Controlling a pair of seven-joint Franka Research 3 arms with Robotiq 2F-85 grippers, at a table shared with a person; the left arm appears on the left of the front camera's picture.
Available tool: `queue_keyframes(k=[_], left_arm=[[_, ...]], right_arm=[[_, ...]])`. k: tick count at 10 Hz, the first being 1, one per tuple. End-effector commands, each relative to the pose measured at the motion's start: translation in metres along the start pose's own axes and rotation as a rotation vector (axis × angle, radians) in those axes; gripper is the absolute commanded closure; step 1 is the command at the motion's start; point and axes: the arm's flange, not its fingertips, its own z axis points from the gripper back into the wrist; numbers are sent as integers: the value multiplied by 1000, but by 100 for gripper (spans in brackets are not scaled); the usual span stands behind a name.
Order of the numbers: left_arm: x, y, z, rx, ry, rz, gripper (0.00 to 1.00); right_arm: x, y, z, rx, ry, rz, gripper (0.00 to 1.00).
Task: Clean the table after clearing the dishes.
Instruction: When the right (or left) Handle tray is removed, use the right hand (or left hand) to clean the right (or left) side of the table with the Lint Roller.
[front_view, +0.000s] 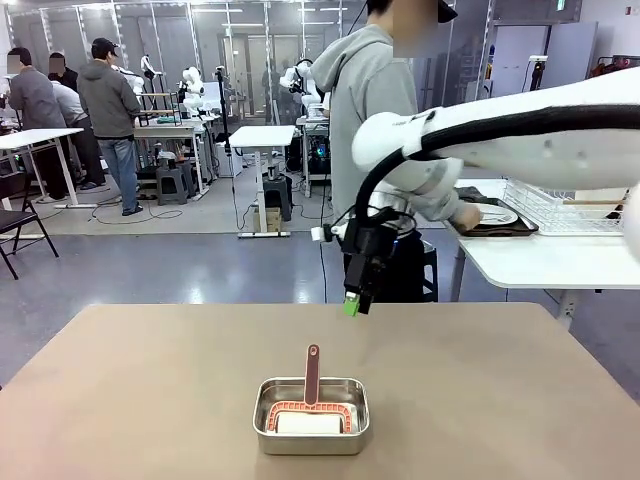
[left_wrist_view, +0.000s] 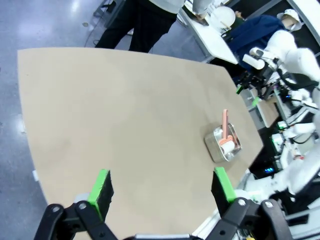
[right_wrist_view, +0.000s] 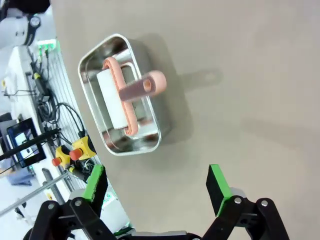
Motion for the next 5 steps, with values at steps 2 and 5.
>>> queue_keyframes(k=[2, 5], left_arm=[[-3, -4, 4, -5, 6, 3, 0], [-3, -4, 4, -5, 6, 3, 0]], right_arm=[[61, -22, -11, 70, 138, 146, 0], [87, -19, -48, 137, 191, 212, 0]])
